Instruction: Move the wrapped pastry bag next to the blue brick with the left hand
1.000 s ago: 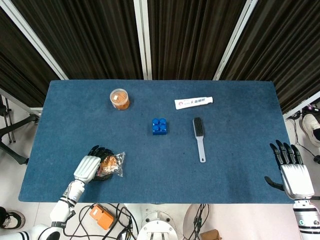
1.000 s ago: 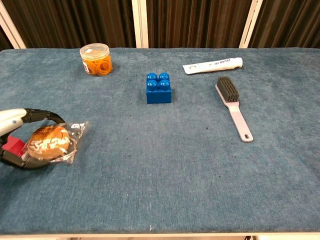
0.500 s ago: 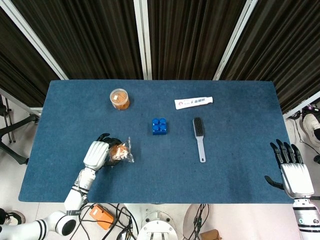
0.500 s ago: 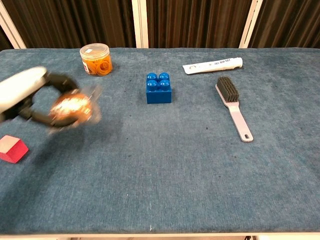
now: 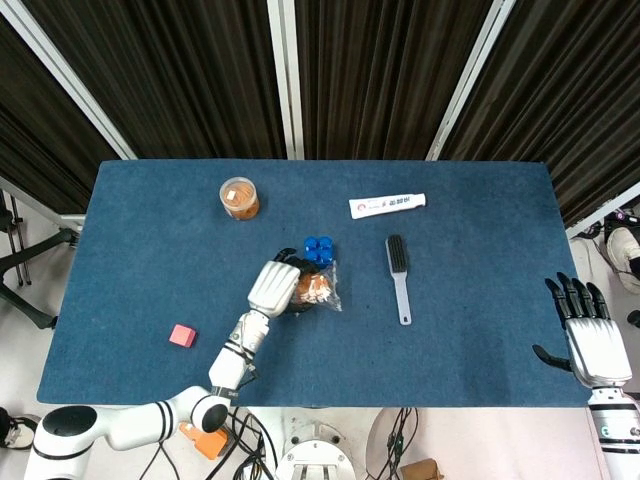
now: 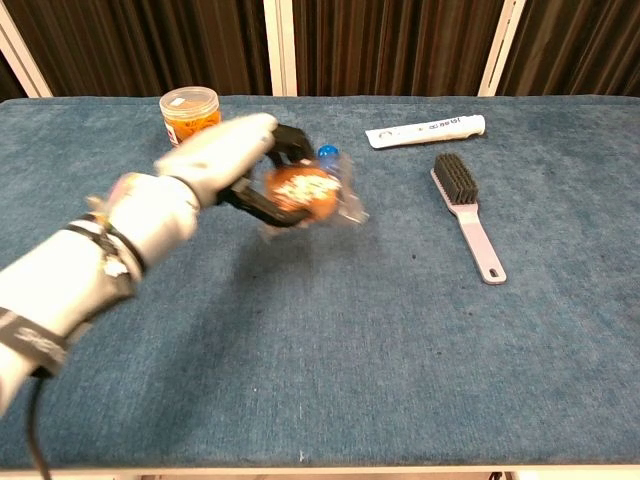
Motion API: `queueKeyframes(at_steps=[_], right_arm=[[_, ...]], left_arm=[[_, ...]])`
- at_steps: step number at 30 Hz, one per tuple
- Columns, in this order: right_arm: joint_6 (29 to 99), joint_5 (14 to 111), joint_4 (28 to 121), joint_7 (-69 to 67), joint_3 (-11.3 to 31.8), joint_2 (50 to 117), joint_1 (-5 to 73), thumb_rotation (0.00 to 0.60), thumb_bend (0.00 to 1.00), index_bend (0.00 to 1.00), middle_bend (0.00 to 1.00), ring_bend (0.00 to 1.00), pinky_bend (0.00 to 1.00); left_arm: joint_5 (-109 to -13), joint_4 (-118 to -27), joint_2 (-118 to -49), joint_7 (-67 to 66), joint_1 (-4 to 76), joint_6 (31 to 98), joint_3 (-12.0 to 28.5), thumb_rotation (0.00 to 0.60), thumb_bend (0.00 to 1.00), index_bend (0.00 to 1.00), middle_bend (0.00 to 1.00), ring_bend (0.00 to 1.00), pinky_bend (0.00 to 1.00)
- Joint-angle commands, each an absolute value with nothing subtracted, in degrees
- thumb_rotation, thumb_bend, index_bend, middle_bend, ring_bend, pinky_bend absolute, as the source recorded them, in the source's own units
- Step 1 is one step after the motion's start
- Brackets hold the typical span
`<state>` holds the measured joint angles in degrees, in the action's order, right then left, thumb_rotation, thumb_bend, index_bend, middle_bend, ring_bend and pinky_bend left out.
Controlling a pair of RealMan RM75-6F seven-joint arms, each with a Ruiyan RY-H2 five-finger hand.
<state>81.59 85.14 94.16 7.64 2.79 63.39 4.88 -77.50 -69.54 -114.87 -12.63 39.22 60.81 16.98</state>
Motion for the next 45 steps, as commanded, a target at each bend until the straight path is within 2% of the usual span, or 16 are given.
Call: queueKeyframes(at_steps=[1,3,6,8,11,14,17,22,25,28,32,35,40,42,45], right_arm=[[81.9,85.4,94.2,7.4,2.7,63.3,4.7,0.6,0.3,0.0,0.0,0.0,0.03],[82.3,85.8,94.3,7.2,2.5,63.2,4.6,0.6,0.3,0.0,0.0,0.0,0.03],[82.7,86.3,94.3,6.8,2.2,63.1,4.3,0.6,0.3,0.0,0.0,0.0,0.03],[83.0,86.6,94.2,6.4,2.1,63.0,4.2,0.6,0.3,0.0,0.0,0.0,0.03],[83.4,86.8,94.1,5.9,2.1,62.8,4.1,0.6,0.3,0.0,0.0,0.0,0.03],[83.5,86.8,94.1,5.4,2.1,62.6,4.0,0.6,0.3,0.0,0.0,0.0,0.03],[83.5,86.8,94.1,5.4,2.2,62.7,4.0,0.6,0.3,0.0,0.0,0.0,0.03],[83.2,86.6,94.1,6.0,2.1,62.9,4.1,0.6,0.3,0.0,0.0,0.0,0.03],[83.3,86.5,94.2,6.3,2.1,62.9,4.1,0.6,0.3,0.0,0.0,0.0,0.03],[83.3,86.4,94.1,6.8,2.2,63.1,4.1,0.6,0.3,0.0,0.0,0.0,0.03],[83.3,86.9,94.3,7.5,1.8,63.4,4.1,0.6,0.3,0.0,0.0,0.0,0.03],[83.7,87.5,94.2,8.1,1.6,63.5,3.9,0.6,0.3,0.0,0.0,0.0,0.03],[83.5,87.5,94.2,10.1,1.4,64.4,4.0,0.6,0.3,0.0,0.0,0.0,0.03],[83.1,87.5,94.3,11.8,1.2,65.1,4.1,0.6,0.3,0.0,0.0,0.0,0.03],[83.4,87.4,94.3,14.4,1.3,66.4,4.1,0.6,0.3,0.0,0.0,0.0,0.03]], left_arm=[[-78.4,-67.1,-117.5,-14.1,41.1,61.1,16.0,0.6,0.4,0.56,0.52,0.39,0.2],[-79.2,-65.1,-119.1,-15.1,41.8,61.8,15.4,0.6,0.39,0.56,0.51,0.39,0.2],[-80.1,-61.4,-121.0,-15.7,42.9,62.3,14.8,0.6,0.3,0.53,0.48,0.36,0.2],[-80.4,-59.3,-121.7,-14.9,43.6,61.9,14.4,0.6,0.19,0.45,0.41,0.29,0.19],[-80.7,-57.9,-122.0,-13.5,44.1,61.4,14.0,0.6,0.11,0.37,0.33,0.22,0.18],[-80.8,-57.5,-121.7,-13.2,44.3,61.2,13.5,0.6,0.02,0.25,0.21,0.13,0.16],[-81.3,-58.6,-121.1,-12.5,44.2,61.8,13.2,0.6,0.0,0.18,0.11,0.06,0.14],[-83.0,-62.1,-118.8,-13.4,43.5,64.1,11.9,0.6,0.0,0.17,0.09,0.03,0.14],[-85.0,-67.4,-114.9,-17.2,41.8,67.5,10.3,0.6,0.0,0.17,0.09,0.03,0.14],[-86.5,-76.2,-108.1,-22.9,38.7,71.3,8.3,0.6,0.0,0.16,0.09,0.02,0.14],[-85.5,-89.8,-95.3,-28.3,32.5,75.6,5.1,0.6,0.0,0.14,0.09,0.02,0.14],[-83.4,-96.7,-85.7,-27.1,26.4,80.3,2.5,0.6,0.0,0.11,0.07,0.0,0.13],[-81.9,-96.8,-75.4,-17.2,17.1,87.9,-1.8,0.6,0.01,0.06,0.05,0.0,0.09],[-79.4,-97.1,-72.4,-16.7,14.0,88.2,-3.7,0.6,0.02,0.04,0.04,0.0,0.07],[-80.6,-95.5,-71.4,-12.1,12.0,88.3,-5.1,0.6,0.03,0.02,0.04,0.0,0.07]])
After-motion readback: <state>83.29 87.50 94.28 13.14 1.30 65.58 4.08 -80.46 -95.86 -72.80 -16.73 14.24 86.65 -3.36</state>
